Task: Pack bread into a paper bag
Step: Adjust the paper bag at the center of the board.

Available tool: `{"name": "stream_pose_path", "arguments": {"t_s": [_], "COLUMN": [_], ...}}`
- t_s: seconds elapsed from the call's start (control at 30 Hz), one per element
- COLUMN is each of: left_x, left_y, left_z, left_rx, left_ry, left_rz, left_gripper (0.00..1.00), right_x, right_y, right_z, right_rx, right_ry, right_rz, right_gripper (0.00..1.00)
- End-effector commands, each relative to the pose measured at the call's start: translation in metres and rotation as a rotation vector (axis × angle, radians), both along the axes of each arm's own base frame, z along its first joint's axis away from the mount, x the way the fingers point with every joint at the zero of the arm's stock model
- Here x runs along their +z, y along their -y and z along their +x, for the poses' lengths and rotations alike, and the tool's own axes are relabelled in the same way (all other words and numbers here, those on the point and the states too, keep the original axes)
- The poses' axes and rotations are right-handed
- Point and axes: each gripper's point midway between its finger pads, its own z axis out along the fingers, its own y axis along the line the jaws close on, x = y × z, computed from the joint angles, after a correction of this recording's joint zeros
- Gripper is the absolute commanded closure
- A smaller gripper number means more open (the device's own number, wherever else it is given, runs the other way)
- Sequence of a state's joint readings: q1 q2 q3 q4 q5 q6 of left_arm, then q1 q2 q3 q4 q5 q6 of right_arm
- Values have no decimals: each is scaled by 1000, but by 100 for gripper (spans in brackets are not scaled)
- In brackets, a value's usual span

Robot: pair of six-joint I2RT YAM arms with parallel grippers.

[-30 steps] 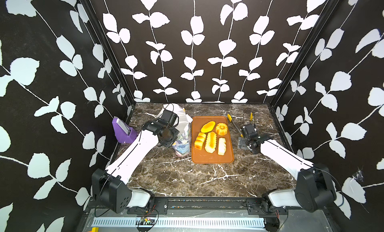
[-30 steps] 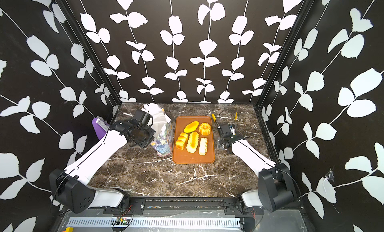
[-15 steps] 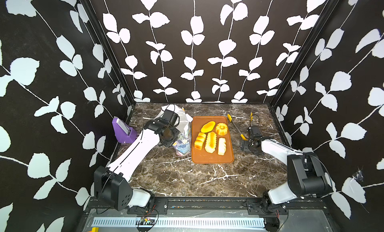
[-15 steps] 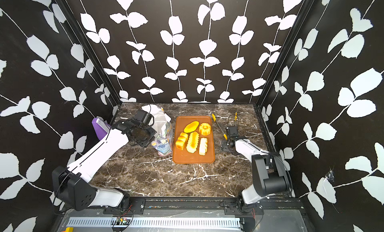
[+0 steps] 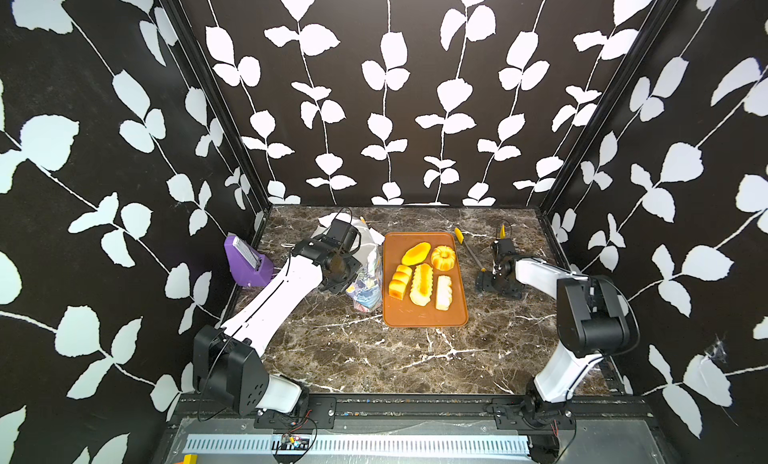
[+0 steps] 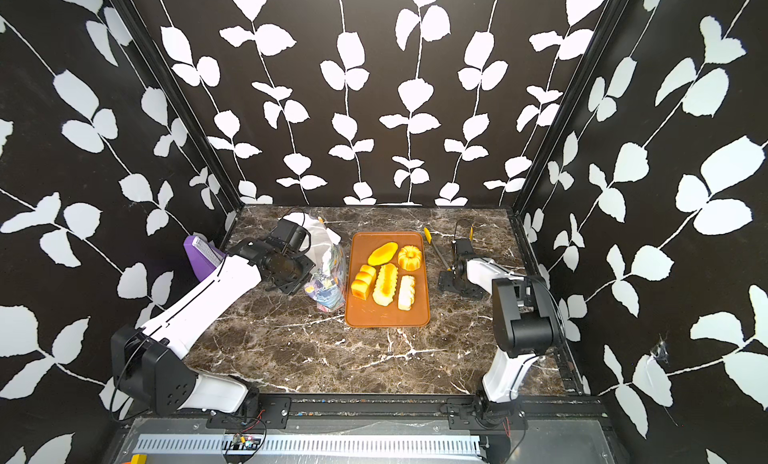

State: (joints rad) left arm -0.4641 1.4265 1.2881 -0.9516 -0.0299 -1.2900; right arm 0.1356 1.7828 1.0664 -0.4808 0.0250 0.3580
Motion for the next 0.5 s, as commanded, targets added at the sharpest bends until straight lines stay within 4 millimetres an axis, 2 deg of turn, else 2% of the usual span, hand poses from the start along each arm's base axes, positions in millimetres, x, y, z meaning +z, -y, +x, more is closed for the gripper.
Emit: {"name": "stream_pose_path", "arguments": {"t_s": [0.0,0.2,0.37,0.47], "left_x": [1,-1,-2,0], "left_y": [1,2,4,3], "left_z": [1,4,4,5], "left_rx": [-5,-5,-7,-7], "left_ry": [-2,-3,-3,4], "left_rz": [2,3,-3,0], "left_gripper": [100,100,100,100], "right_x": [7,9,3,12], "right_y": [-16,-18,-21,-19], "right_z": [30,58,66,83], "right_rx": [72,95,104,79], "right_ry": [52,48,59,108], "right_rz": [57,40,64,54], "right_gripper": [1,1,1,1]}}
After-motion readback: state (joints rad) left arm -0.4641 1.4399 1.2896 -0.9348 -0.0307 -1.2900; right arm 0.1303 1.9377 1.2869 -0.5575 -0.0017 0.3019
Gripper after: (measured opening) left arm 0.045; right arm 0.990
